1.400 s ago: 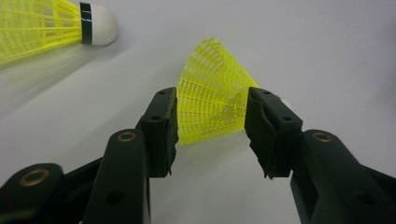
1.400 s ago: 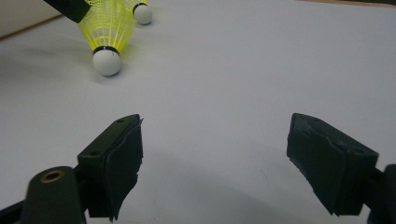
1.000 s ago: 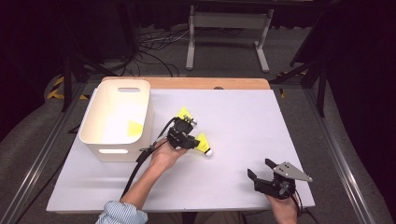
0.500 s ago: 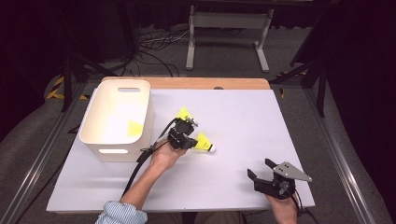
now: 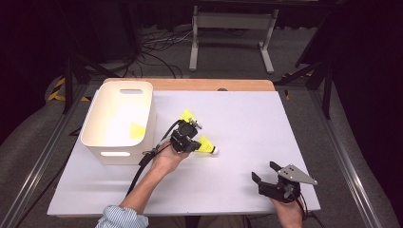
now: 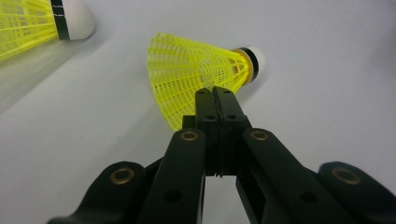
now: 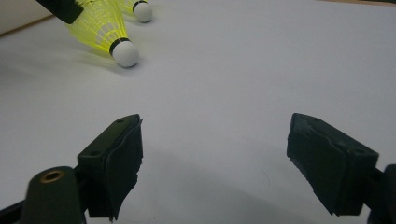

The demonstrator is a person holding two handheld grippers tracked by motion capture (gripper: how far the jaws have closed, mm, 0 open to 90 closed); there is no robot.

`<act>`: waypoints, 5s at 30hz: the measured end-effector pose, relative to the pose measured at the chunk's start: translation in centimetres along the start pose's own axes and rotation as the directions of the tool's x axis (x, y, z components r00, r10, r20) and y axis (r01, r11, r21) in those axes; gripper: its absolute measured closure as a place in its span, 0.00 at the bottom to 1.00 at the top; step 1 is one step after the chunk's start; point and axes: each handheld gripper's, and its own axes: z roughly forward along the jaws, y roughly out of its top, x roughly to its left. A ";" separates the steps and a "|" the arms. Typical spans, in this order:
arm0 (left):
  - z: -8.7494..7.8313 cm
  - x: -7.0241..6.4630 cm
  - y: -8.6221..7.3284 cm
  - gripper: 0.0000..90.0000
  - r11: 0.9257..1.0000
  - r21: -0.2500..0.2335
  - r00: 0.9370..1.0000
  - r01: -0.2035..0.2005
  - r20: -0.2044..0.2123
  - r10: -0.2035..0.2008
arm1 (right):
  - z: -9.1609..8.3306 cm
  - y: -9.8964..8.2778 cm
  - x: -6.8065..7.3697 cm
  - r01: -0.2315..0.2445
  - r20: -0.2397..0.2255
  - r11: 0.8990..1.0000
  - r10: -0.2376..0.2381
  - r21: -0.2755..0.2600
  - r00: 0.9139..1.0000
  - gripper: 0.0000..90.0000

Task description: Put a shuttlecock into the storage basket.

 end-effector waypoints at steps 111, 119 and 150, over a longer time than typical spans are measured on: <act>-12.3 -0.9 -1.5 1.00 0.996 -0.086 0.997 -0.024 -0.077 0.017 | 0.0 0.0 0.0 0.000 -0.001 1.000 0.000 0.001 1.000 0.21; -13.3 -0.6 -1.3 1.00 0.995 -0.096 0.997 -0.019 -0.072 0.012 | -0.1 0.0 0.0 0.001 0.000 1.000 -0.001 -0.002 1.000 0.21; -17.2 2.0 -1.9 1.00 0.986 -0.159 0.992 0.050 -0.104 -0.067 | 0.0 0.4 -0.5 -0.017 -0.004 0.999 0.017 -0.049 1.000 0.20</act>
